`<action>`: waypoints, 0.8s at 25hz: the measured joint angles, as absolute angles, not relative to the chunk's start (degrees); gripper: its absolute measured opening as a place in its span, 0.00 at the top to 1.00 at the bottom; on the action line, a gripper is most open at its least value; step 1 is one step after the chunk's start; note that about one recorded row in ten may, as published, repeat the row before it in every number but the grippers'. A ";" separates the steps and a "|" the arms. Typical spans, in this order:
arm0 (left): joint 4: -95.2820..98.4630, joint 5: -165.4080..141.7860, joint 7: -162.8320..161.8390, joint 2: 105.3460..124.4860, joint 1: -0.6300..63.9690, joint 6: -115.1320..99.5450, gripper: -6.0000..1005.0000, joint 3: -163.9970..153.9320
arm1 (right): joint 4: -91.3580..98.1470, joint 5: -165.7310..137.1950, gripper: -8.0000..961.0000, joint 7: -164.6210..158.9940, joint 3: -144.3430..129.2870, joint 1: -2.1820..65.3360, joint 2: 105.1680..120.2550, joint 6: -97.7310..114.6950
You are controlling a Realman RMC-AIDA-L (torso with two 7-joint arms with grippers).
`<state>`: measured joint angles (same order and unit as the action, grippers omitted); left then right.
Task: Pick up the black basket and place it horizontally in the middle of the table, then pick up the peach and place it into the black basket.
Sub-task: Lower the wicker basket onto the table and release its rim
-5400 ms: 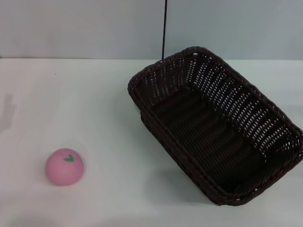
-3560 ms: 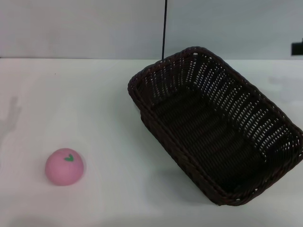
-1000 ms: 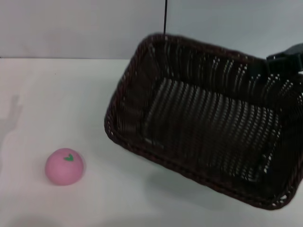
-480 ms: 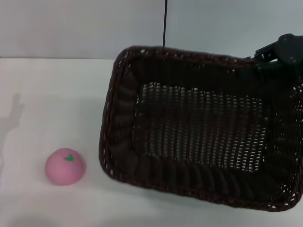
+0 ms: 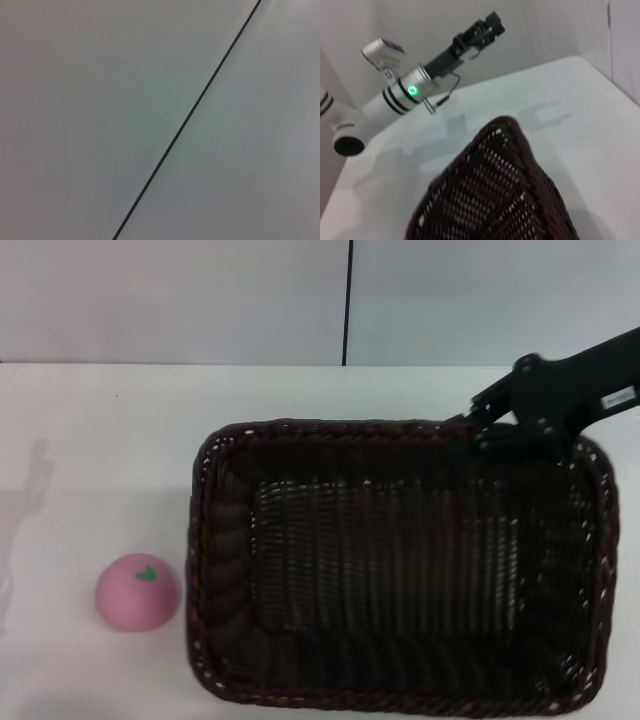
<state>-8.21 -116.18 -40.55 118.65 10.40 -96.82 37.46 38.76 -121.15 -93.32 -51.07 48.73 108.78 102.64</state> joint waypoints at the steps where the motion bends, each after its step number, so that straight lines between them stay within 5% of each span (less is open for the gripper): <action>1: -8.28 -116.18 -40.56 118.65 10.29 -96.82 0.18 37.10 | 38.75 -121.16 0.74 -93.03 -51.83 48.77 109.02 102.09; 12: -8.67 -116.18 -40.60 118.65 10.12 -96.97 0.18 35.70 | 41.47 -120.68 0.72 -88.64 -49.64 47.23 109.90 94.77; 20: -7.97 -116.18 -40.55 118.49 10.02 -96.49 0.18 33.65 | 40.95 -110.12 0.43 -77.02 -33.41 40.32 110.65 89.14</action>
<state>-7.97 -116.18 -40.55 118.49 10.02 -96.49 33.65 40.95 -110.12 -77.02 -33.41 40.32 110.65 89.14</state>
